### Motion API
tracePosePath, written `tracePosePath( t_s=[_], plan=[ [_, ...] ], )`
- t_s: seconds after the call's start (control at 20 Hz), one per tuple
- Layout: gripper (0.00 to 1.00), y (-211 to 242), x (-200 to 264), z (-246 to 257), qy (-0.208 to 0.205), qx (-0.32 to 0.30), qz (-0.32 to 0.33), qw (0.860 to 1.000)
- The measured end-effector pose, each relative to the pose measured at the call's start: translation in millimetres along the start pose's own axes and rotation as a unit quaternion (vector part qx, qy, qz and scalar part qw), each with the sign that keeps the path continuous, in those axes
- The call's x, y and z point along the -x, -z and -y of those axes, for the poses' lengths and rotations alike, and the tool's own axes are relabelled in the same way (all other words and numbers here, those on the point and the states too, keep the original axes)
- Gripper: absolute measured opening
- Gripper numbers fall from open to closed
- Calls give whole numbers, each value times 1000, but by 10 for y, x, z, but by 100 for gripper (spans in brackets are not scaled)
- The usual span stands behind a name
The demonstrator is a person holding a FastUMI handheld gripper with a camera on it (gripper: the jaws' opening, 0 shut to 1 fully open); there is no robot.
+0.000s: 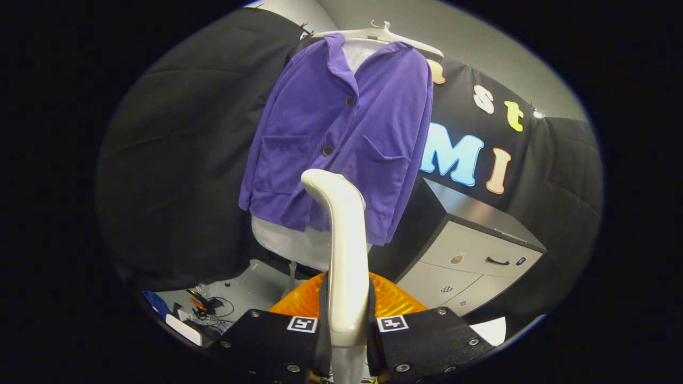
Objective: Iron the clothes twice with a garment steamer, once on the left side and once on the right side.
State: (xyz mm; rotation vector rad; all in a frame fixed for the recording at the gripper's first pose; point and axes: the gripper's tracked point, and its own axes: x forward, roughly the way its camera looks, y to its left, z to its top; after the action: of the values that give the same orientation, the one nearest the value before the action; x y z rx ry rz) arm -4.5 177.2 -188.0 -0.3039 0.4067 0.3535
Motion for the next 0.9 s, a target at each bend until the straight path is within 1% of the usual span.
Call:
tracePosePath(
  t_s=[0.2, 0.3, 0.5, 0.9],
  plan=[
    [26, -509, 112, -193, -15, 19, 59, 998],
    [27, -750, 103, -261, -10, 23, 88, 996],
    [27, -1193, 25, -392, -16, 18, 121, 992],
    [27, -2283, -134, -330, 7, 0, 194, 981]
  ],
)
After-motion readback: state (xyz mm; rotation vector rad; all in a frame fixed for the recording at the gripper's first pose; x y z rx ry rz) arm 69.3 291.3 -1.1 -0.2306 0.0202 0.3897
